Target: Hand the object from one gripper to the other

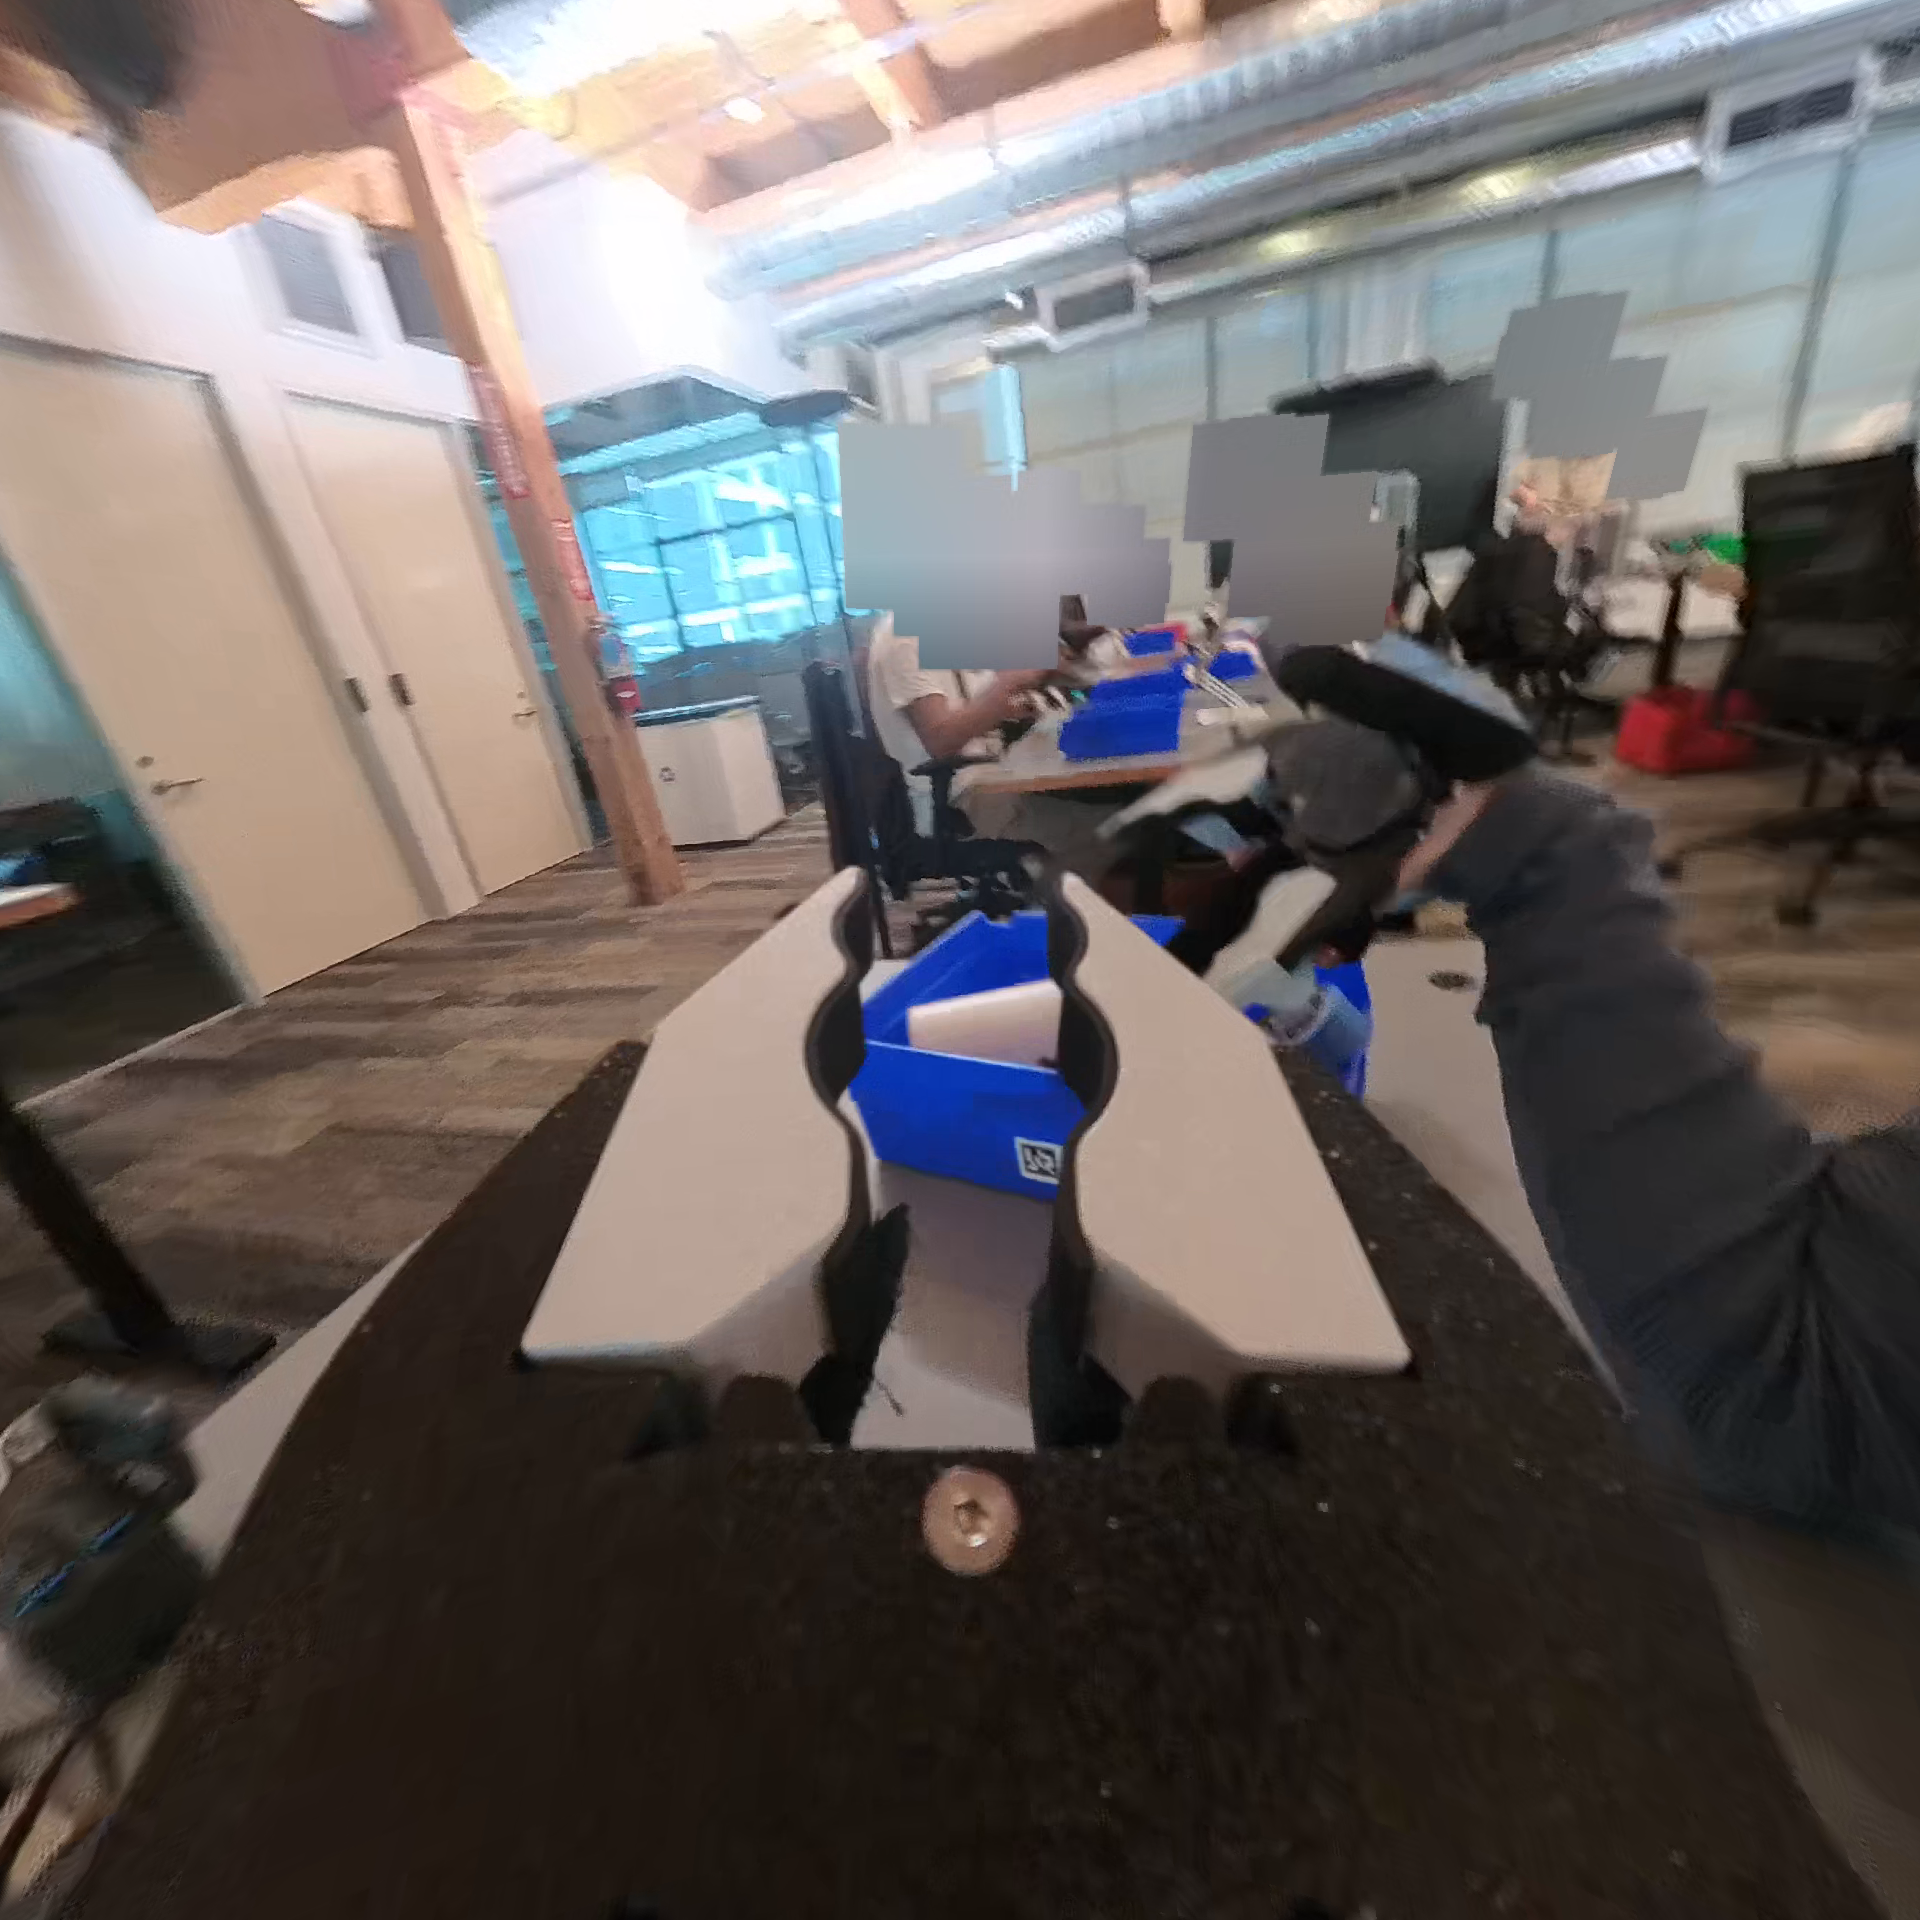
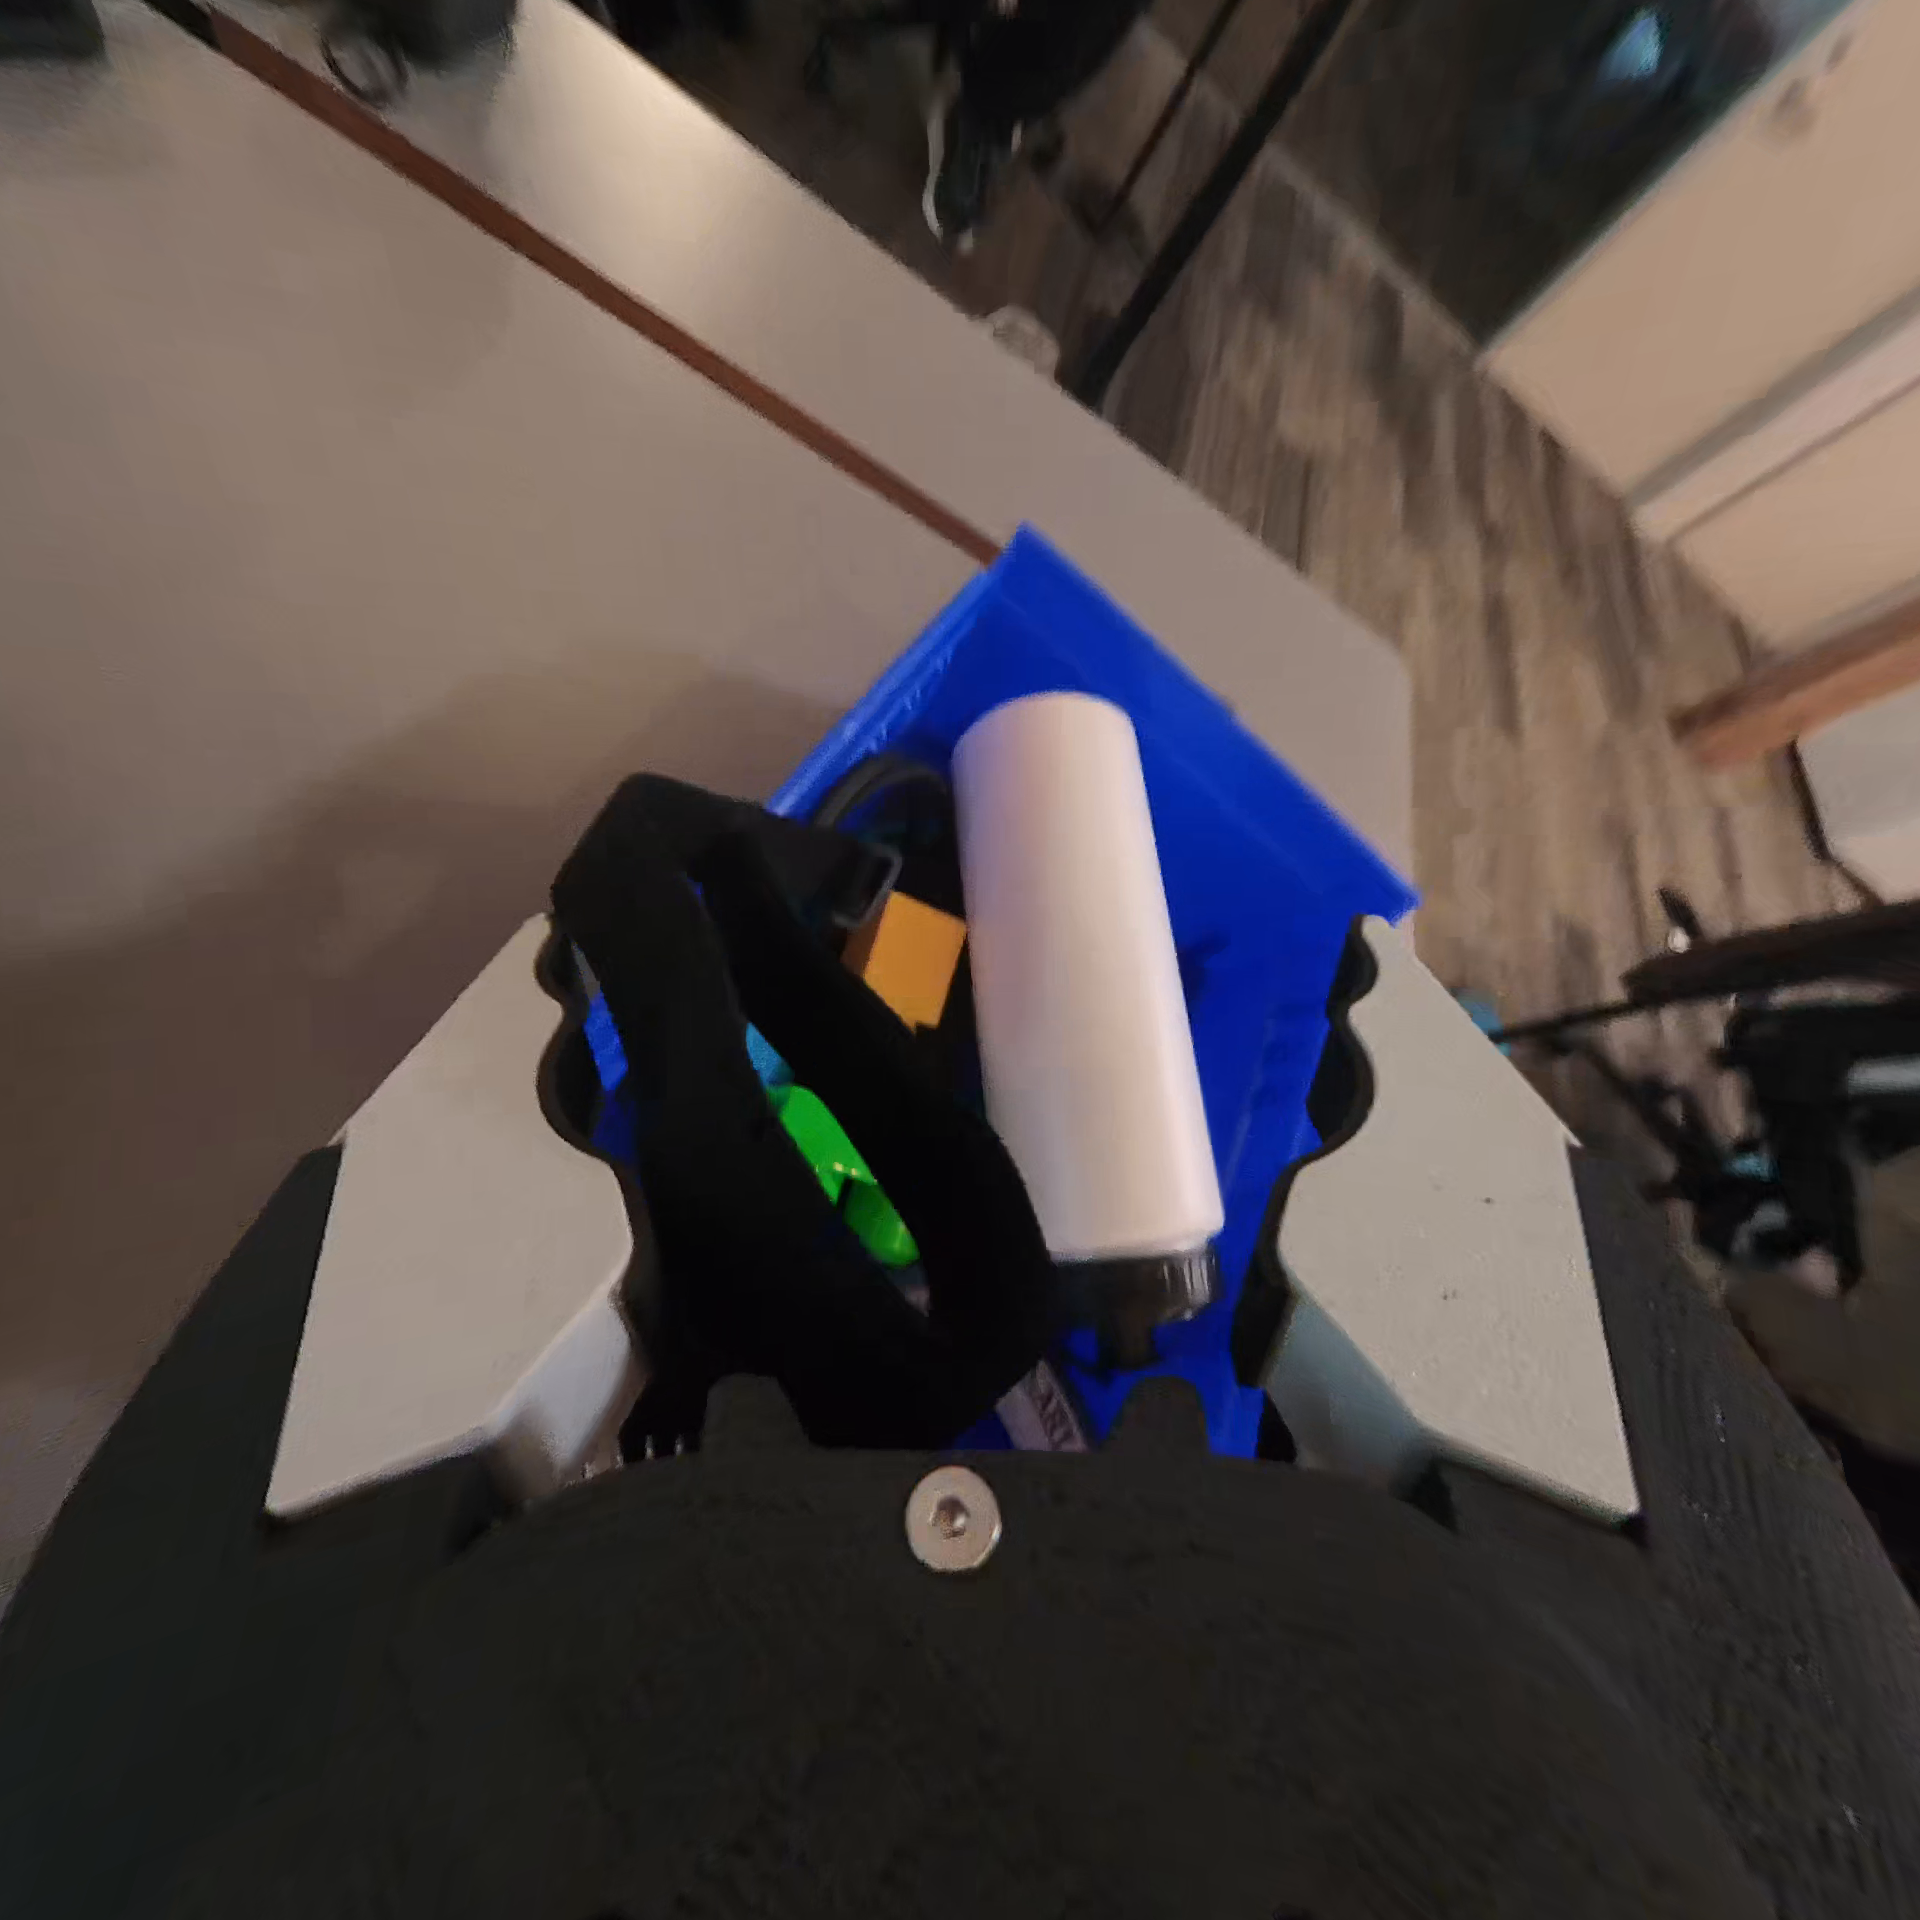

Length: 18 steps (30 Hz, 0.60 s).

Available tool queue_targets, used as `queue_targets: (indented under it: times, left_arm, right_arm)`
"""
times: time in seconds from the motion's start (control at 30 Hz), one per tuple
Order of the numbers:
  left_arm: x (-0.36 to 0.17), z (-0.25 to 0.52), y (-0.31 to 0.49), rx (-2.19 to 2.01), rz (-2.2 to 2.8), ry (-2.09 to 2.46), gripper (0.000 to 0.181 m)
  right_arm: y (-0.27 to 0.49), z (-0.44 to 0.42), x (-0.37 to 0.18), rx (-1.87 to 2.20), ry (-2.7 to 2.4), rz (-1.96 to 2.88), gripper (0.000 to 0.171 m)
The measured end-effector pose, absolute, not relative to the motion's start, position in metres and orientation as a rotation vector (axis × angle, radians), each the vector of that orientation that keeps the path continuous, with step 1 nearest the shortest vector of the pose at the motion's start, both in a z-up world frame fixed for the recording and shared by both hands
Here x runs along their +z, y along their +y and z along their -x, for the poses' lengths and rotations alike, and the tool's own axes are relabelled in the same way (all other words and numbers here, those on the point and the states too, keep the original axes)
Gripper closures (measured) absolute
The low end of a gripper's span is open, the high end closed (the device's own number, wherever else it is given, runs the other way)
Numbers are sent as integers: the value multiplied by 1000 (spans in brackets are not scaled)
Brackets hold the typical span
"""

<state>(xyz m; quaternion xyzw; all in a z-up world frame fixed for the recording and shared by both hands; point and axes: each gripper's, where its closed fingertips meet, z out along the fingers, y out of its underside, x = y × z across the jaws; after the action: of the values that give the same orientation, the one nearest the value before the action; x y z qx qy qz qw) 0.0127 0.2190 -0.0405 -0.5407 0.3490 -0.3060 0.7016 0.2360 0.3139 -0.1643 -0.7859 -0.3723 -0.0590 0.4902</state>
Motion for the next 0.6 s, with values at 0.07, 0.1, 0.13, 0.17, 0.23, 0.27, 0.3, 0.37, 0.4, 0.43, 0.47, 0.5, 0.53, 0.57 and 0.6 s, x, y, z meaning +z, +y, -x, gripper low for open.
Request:
queue_targets:
  times: [0.07, 0.1, 0.13, 0.17, 0.23, 0.27, 0.3, 0.37, 0.4, 0.43, 0.47, 0.5, 0.53, 0.57, 0.6]
  left_arm:
    - [-66, -56, 223, -669, 1217, 950, 140]
    - [-79, -76, 226, -680, 1219, 1038, 132]
    - [-91, -98, 225, -740, 1207, 1131, 123]
    - [-97, -118, 221, -849, 1187, 1212, 117]
    - [-97, -152, 224, -1089, 1181, 1269, 112]
    - [-97, -166, 228, -1188, 1200, 1303, 112]
    - [-99, -179, 231, -1278, 1229, 1353, 113]
    - [-105, -200, 238, -1415, 1322, 1444, 121]
    - [-110, -209, 240, -1458, 1377, 1491, 124]
    - [-116, -215, 240, -1477, 1425, 1546, 129]
    - [-124, -220, 237, -1483, 1456, 1611, 137]
    - [-131, -224, 235, -1467, 1483, 1671, 141]
    - [-138, -226, 233, -1437, 1501, 1729, 152]
    - [-143, -226, 233, -1390, 1490, 1788, 174]
    - [-146, -228, 240, -1302, 1482, 1793, 181]
  right_arm:
    - [311, -227, -159, -107, -935, 1856, 32]
    - [308, -225, -159, -89, -952, 1848, 32]
    - [306, -224, -160, -81, -969, 1842, 33]
    - [304, -223, -159, -78, -981, 1833, 33]
    - [303, -220, -156, -66, -991, 1808, 34]
    - [301, -218, -155, -60, -1001, 1794, 34]
    - [300, -216, -154, -54, -1012, 1779, 35]
    - [299, -213, -152, -40, -1023, 1759, 35]
    - [298, -212, -151, -30, -1026, 1750, 35]
    - [297, -210, -150, -20, -1032, 1739, 35]
    - [296, -209, -149, -11, -1037, 1728, 36]
    - [295, -208, -147, -3, -1039, 1718, 36]
    - [295, -207, -146, 0, -1038, 1710, 36]
    - [294, -208, -145, -1, -1036, 1707, 36]
    - [294, -211, -145, -7, -1028, 1712, 36]
